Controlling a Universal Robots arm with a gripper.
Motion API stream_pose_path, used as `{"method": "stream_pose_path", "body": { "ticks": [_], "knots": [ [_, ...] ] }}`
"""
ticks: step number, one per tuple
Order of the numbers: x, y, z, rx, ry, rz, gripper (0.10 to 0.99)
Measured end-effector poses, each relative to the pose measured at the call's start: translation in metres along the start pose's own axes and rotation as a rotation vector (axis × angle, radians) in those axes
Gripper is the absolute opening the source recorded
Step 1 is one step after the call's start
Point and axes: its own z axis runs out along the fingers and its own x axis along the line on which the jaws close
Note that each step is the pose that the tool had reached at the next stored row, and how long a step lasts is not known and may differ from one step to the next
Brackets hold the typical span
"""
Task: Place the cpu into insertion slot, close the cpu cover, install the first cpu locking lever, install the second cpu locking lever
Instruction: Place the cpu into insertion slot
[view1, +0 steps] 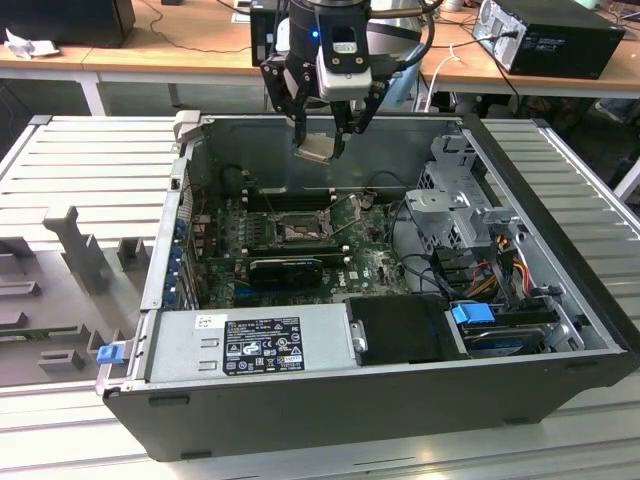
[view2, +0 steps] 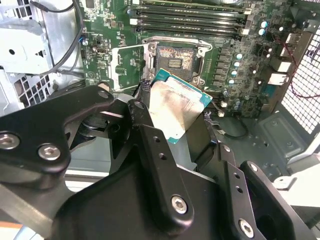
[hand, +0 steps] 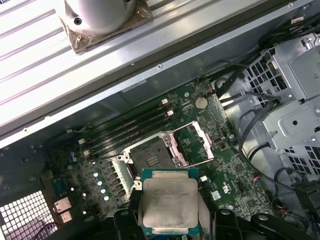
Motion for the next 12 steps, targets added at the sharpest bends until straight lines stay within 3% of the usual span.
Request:
{"method": "stream_pose_path", "body": {
  "ticks": [12],
  "knots": [
    [0.0000, 0.0000, 0.0001, -0.001, -0.0048, 0.054, 0.529]
  ]
}}
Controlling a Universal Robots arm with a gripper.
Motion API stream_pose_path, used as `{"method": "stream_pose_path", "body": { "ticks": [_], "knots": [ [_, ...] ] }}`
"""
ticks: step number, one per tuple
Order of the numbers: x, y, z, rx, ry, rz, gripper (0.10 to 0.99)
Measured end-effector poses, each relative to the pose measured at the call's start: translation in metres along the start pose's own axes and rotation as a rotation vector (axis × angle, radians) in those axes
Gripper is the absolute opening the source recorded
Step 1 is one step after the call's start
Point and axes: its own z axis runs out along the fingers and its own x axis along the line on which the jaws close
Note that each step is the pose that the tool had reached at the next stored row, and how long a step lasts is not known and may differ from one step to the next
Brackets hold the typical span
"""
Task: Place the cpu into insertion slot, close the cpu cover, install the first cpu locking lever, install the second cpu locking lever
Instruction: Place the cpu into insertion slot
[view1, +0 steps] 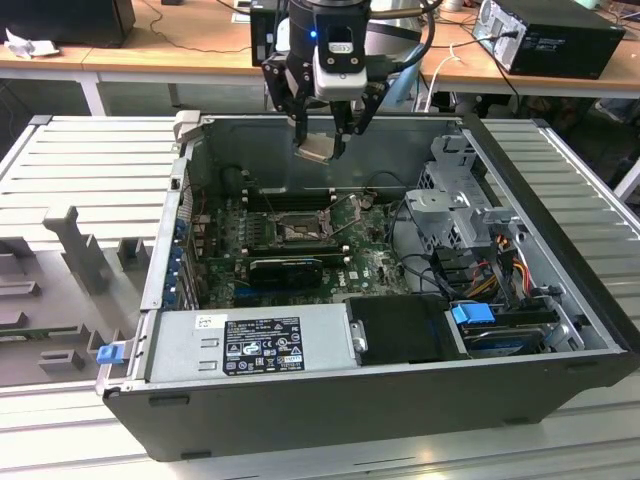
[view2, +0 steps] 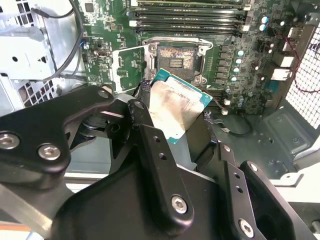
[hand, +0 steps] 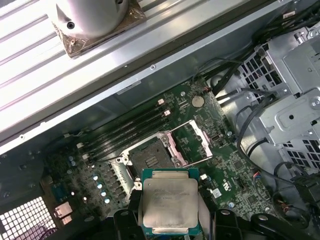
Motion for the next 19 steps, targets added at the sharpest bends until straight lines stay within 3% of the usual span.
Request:
{"method": "stream_pose_path", "body": {
  "ticks": [6, 19],
  "knots": [
    [0.0000, 0.0000, 0.0005, -0.001, -0.0052, 0.058, 0.529],
    [0.0000, 0.0000, 0.0007, -0.003, -0.0109, 0.123, 0.529]
  ]
}}
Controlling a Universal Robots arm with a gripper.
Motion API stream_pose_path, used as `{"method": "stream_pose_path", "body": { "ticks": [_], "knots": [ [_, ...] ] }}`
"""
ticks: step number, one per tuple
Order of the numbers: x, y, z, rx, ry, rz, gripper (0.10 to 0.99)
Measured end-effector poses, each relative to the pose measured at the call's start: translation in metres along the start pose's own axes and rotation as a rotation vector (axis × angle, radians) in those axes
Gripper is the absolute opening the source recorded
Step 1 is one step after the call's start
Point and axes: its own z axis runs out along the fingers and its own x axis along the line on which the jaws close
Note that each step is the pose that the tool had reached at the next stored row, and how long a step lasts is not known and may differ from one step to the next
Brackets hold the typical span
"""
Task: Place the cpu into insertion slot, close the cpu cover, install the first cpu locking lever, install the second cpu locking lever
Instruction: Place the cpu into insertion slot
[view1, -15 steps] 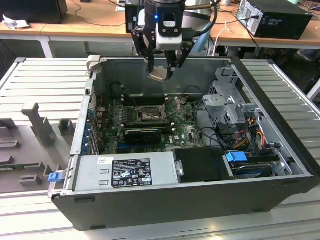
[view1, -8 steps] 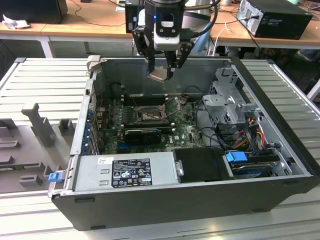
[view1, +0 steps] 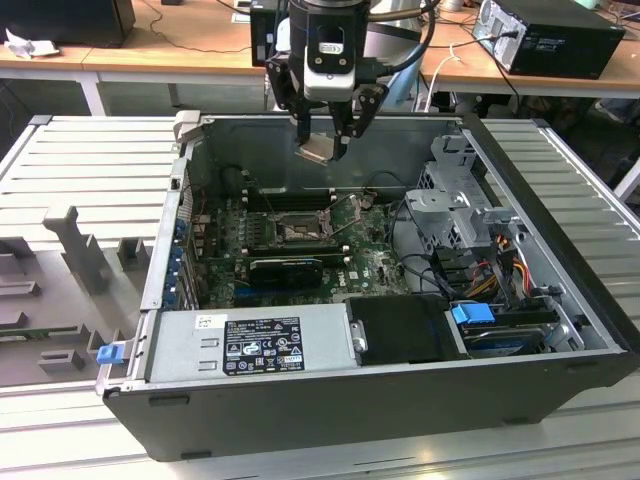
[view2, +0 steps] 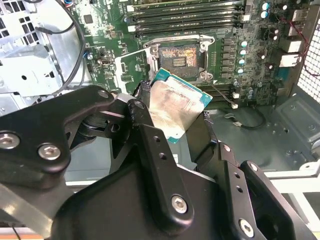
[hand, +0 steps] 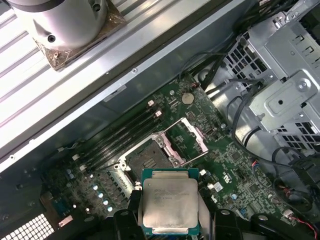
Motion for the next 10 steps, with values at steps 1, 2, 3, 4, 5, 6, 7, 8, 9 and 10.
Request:
{"method": "stream_pose_path", "body": {
  "ticks": [1, 2, 3, 4, 5, 6, 7, 8, 9, 10],
  "knots": [
    [0.0000, 0.0000, 0.0000, 0.000, -0.0004, 0.004, 0.529],
    [0.0000, 0.0000, 0.0001, 0.000, -0.0010, 0.011, 0.529],
    [0.0000, 0.0000, 0.0001, 0.000, -0.0013, 0.015, 0.529],
    [0.0000, 0.0000, 0.0002, 0.000, -0.0018, 0.020, 0.529],
    [0.0000, 0.0000, 0.0002, -0.001, -0.0023, 0.025, 0.529],
    [0.0000, 0.0000, 0.0002, -0.001, -0.0028, 0.030, 0.529],
    [0.0000, 0.0000, 0.0003, -0.001, -0.0034, 0.038, 0.529],
    [0.0000, -0.0001, 0.0003, -0.001, -0.0039, 0.043, 0.529],
    [0.0000, 0.0000, 0.0003, -0.001, -0.0043, 0.048, 0.529],
    [0.0000, 0.0000, 0.0004, -0.001, -0.0051, 0.057, 0.529]
  ]
}}
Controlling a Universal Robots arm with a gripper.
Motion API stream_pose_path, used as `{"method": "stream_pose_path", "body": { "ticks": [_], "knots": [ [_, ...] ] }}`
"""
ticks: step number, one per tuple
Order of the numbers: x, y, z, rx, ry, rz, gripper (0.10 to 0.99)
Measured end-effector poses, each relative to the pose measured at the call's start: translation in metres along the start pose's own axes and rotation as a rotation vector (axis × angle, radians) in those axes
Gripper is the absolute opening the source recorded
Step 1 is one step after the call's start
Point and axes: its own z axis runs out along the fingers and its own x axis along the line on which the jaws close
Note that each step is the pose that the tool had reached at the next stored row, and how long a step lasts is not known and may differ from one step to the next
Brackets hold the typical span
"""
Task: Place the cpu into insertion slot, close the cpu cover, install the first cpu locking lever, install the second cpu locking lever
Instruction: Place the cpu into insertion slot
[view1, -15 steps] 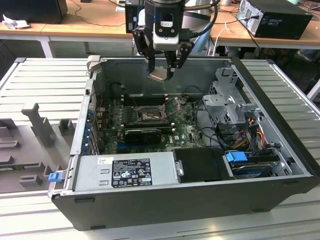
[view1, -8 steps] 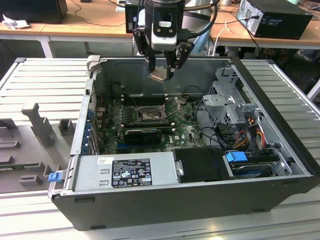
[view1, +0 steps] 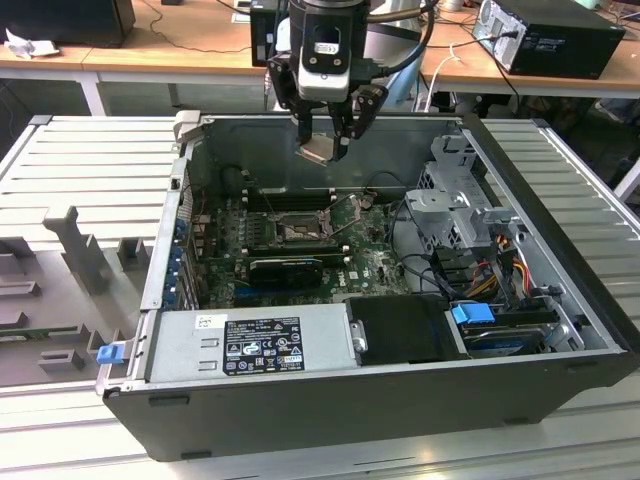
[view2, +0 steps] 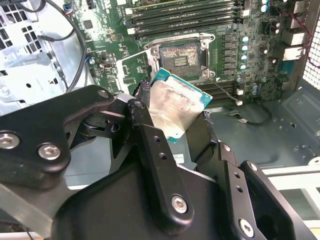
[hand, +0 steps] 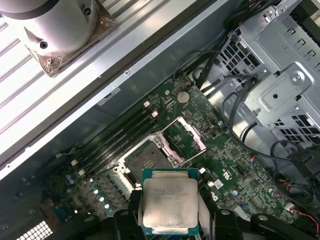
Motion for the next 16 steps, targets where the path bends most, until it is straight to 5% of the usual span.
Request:
{"method": "stream_pose_path", "body": {
  "ticks": [16],
  "knots": [
    [0.0000, 0.0000, 0.0005, -0.002, -0.0095, 0.106, 0.529]
  ]
}}
